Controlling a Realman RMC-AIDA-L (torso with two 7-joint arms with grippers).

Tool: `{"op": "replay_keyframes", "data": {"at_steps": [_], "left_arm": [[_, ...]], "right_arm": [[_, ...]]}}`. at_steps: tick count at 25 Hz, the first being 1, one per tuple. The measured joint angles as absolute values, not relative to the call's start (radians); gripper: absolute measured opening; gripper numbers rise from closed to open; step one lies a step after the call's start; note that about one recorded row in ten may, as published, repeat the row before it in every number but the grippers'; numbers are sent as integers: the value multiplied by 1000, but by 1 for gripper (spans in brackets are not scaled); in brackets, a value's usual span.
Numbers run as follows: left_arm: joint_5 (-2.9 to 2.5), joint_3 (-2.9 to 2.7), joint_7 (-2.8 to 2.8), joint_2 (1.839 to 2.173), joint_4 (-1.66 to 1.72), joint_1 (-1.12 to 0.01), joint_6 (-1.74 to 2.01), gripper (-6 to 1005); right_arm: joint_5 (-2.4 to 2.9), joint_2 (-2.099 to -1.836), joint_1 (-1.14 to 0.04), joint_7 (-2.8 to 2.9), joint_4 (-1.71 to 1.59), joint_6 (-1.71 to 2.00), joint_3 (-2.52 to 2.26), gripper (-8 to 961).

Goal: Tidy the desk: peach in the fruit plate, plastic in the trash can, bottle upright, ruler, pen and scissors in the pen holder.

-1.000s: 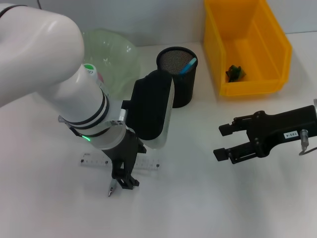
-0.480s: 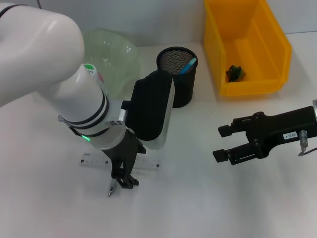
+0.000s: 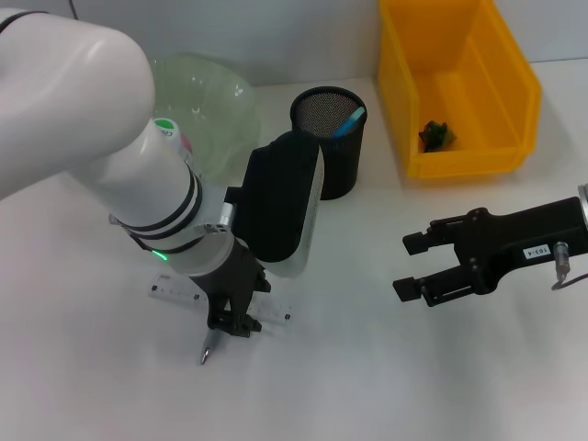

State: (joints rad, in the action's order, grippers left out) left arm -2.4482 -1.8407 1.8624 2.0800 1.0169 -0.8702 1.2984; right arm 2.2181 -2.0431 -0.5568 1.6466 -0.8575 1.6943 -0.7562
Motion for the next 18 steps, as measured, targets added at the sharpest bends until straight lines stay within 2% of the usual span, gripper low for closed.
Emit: {"op": "replay_keyframes", "data": {"at_steps": [3,18], "left_arm": [[-2448,-1841,1859,2080,1017,-868,1295,481],[-2453,-1846,1838,2080,1006,-867,1290,478]], "right_arm": [[2218,-2043,-557,1647,-857,1695,-756,817],[2218,-2048,-565,1651,-857,1695,-756,817]]}}
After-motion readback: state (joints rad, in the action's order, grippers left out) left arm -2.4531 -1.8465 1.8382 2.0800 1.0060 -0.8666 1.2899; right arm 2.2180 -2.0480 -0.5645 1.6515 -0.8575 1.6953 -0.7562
